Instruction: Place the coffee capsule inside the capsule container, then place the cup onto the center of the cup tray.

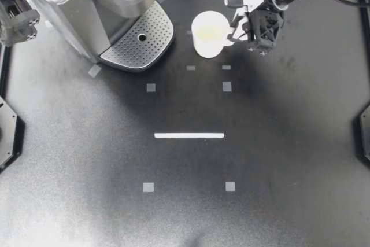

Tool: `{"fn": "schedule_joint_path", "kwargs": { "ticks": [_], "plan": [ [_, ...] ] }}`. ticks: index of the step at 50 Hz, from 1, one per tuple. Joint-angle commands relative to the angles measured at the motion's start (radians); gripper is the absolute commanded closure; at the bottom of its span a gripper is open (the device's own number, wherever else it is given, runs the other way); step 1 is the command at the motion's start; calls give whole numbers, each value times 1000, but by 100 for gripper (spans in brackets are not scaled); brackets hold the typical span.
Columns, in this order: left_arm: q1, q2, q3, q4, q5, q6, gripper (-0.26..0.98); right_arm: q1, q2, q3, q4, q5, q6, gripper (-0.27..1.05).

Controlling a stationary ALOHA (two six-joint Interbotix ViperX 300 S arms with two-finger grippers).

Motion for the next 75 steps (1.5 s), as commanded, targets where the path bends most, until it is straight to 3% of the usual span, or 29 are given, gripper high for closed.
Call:
{"fn": "schedule_joint_path", "kwargs": {
  "ticks": [1,11,28,42,75],
  "plan": [
    [-2,-6,-9,8,-9,-2,58,14,-60,-25,26,3,2,70],
    [0,-21,5,8,-9,-3,58,69,-87,-55,60,2,15,70],
    [0,-60,31,8,-32,-35,58,126,23,-215,66,0,34,70],
    [0,-71,43,8,-32,-40,58,135,110,-314,63,5,37,70],
    [0,-71,44,8,-28,-38,58,135,212,-417,55,3,35,70]
  ]
}}
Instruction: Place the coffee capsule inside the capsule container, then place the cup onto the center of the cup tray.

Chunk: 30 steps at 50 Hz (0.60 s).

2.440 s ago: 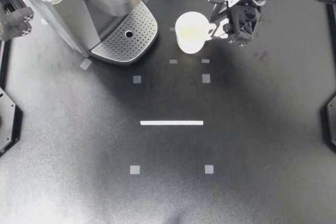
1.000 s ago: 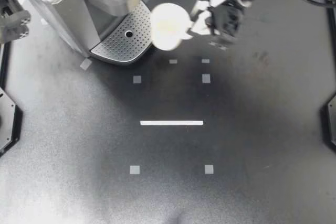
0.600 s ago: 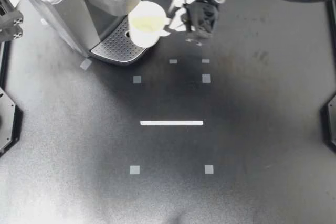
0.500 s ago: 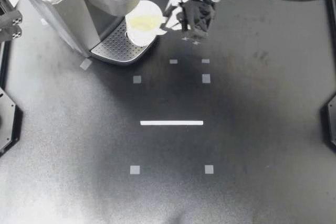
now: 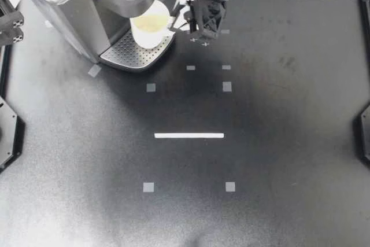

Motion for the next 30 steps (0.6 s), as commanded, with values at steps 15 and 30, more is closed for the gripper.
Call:
{"fn": "schedule_joint_path", "kwargs": {
  "ticks": [15,30],
  "plan": [
    [-2,2,-12,6,-3,-2,58,9,-3,-43,3,-8,-3,70],
    [0,2,-12,6,-3,-3,58,26,14,-61,3,-11,0,70]
  ]
}}
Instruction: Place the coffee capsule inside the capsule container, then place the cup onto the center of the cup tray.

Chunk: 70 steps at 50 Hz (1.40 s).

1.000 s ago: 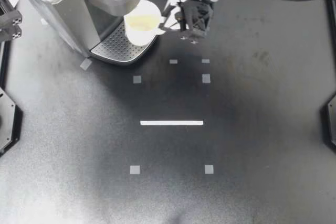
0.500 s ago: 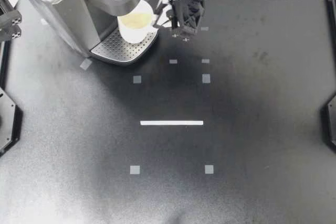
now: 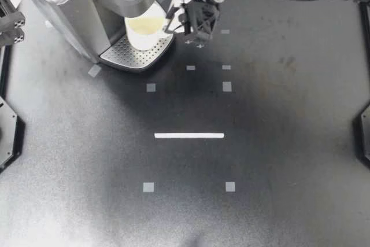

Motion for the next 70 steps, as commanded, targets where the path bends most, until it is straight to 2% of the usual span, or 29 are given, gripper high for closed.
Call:
{"fn": "schedule_joint_path", "kwargs": {
  "ticks": [1,8,17,20,29,43,49,56,63,70],
  "plan": [
    [0,-2,-12,5,-3,-2,58,6,-25,-26,3,-5,0,69],
    [0,0,-12,5,-3,-3,58,5,-31,-26,3,-5,2,59],
    [0,5,-11,3,-6,-5,58,6,-35,-23,2,-25,6,28],
    [0,5,-11,3,-6,-5,58,6,-40,-15,2,-29,6,21],
    [0,14,-11,2,-8,-5,58,6,-72,18,2,-75,12,20],
    [2,23,-9,12,-61,-3,58,2,-181,124,0,-118,14,20],
    [46,41,0,49,-95,-6,58,0,-244,184,5,-140,35,20],
    [137,67,-6,48,-155,-6,58,2,-314,247,11,-156,78,20],
    [206,118,-51,-29,-121,2,58,2,-377,311,31,-150,126,21],
    [218,192,-117,-100,-21,97,60,2,-431,370,63,-144,141,25]
  ]
}}
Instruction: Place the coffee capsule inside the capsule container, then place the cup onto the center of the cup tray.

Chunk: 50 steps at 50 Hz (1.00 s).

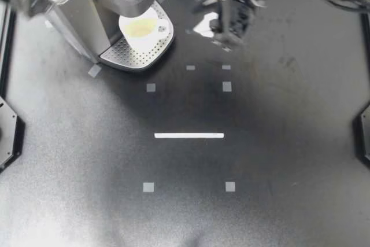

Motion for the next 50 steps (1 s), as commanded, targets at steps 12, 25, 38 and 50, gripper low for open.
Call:
{"fn": "schedule_joint_path", "kwargs": {
  "ticks": [12,25,38,50],
  "plan": [
    [89,156,-221,-270,149,291,62,8,-141,87,86,3,-6,49],
    [202,239,-287,-499,137,502,62,46,-138,110,98,3,-6,49],
    [230,249,-278,-488,103,508,62,54,-140,112,100,3,-8,49],
    [239,265,-276,-483,97,508,62,55,-135,115,98,3,-9,48]
  ]
}}
